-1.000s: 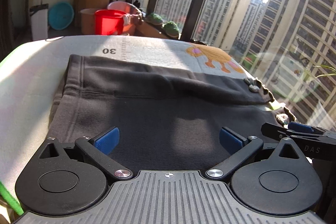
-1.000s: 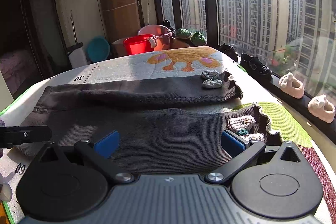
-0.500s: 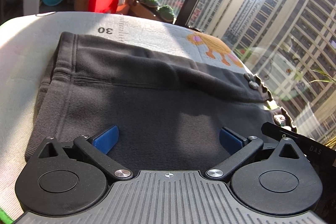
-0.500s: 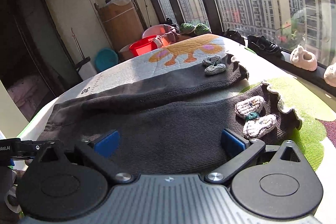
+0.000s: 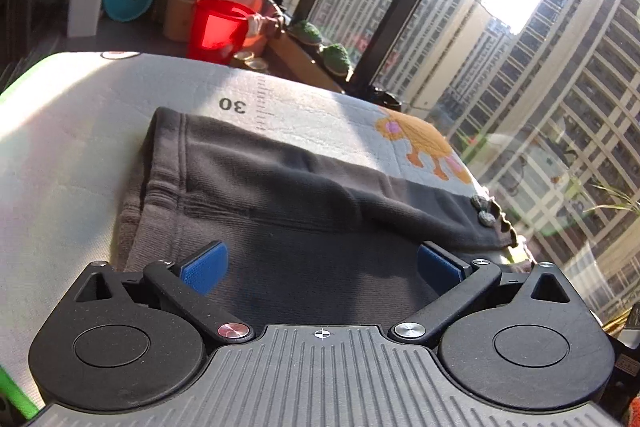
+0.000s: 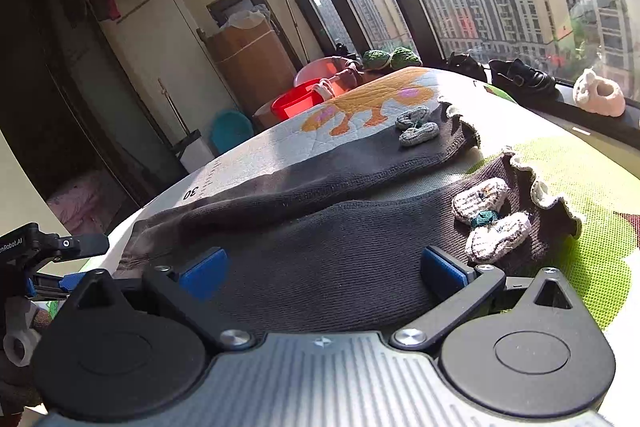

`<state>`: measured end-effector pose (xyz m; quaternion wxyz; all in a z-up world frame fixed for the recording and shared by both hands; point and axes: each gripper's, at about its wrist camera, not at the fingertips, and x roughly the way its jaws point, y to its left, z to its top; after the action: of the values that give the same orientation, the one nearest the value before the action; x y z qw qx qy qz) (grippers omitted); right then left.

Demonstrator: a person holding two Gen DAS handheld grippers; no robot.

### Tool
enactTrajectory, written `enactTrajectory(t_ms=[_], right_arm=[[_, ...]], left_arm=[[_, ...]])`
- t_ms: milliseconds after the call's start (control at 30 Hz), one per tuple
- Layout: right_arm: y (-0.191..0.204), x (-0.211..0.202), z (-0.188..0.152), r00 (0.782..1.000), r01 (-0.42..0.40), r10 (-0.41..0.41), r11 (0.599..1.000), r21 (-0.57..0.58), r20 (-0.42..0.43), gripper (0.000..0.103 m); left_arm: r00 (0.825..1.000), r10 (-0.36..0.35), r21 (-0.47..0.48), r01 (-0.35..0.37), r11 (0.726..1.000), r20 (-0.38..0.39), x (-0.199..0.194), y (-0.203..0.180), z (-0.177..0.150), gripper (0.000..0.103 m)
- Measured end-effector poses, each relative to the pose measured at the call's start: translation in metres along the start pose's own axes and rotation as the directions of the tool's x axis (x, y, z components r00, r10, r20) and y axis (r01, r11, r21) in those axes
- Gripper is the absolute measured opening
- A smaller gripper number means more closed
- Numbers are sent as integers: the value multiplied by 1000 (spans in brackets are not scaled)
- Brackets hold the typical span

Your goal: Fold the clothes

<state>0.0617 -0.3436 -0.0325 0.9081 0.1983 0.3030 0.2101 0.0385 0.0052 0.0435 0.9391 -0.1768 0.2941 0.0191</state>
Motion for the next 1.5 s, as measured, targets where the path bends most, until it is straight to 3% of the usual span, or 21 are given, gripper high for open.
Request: enactTrajectory(t_ms=[67,167,233,333,433,500,533,567,600,633,667,700,767,867,967,1067,1167,1200,1233,1367,1500], right_arm=[[-4,-1,0,1000,-18,18,999,26,11,103],[-6,0,1,1000,-25,25,999,35,15,103],[-6,0,0,1000,-25,24,999,35,16,103],[-6,0,0,1000,-25,25,999,37,17,103],[-4,-1,1,1000,-12,12,999,31,14,103],[1,-4,6,1000,28,-28,999,-21,9,102],[5,-10,11,997,63,-60,996,-70,40,101],[9,-15,19,991,107,-97,986,-124,88,99],[12,-20,28,981,155,-131,972,-175,140,96],[14,-24,37,970,199,-160,956,-217,184,92],[14,-24,49,960,237,-188,940,-246,207,76],[13,-22,63,950,274,-216,923,-271,223,48],[3,-13,85,945,302,-257,922,-242,201,32],[-23,20,109,942,325,-305,932,-161,138,33],[-53,62,127,959,282,-281,959,-30,41,35],[-64,94,129,963,270,-270,963,-4,-10,41],[-55,116,120,960,272,-277,957,-98,-45,25],[-50,115,119,961,270,-276,955,-120,-38,9],[-46,111,120,962,267,-271,956,-125,-20,5],[-35,65,132,971,231,-221,965,-122,91,5],[-27,-5,125,969,201,-171,967,-159,180,4]], left_arm=[[984,133,-9,-133,991,115,-3,15,20,103],[994,95,-119,-90,989,44,14,52,45,103],[998,66,-100,-67,993,-7,31,59,50,103],[986,162,-3,-162,987,-32,56,55,51,103],[973,213,-28,-216,976,-88,84,66,55,103],[971,197,-50,-206,977,-135,98,72,56,101],[971,193,-34,-200,979,-141,100,72,56,100],[972,189,-4,-191,982,-139,100,69,56,92],[973,184,27,-182,983,-137,100,67,55,67],[972,188,43,-184,982,-139,100,65,55,58],[971,193,57,-187,981,-142,99,64,54,54],[971,191,57,-185,981,-146,98,64,53,47],[974,175,63,-167,984,-145,96,67,51,42],[980,146,55,-139,989,-139,94,74,49,40],[980,136,53,-130,990,-144,93,76,50,41],[980,134,68,-125,990,-145,94,74,50,42],[979,146,83,-135,987,-140,96,72,50,42],[979,151,86,-140,986,-138,96,72,50,40],[979,152,86,-141,986,-138,95,72,51,38],[991,106,77,-100,992,-76,68,67,59,31],[1000,1,43,-1,999,17,0,67,54,31]])
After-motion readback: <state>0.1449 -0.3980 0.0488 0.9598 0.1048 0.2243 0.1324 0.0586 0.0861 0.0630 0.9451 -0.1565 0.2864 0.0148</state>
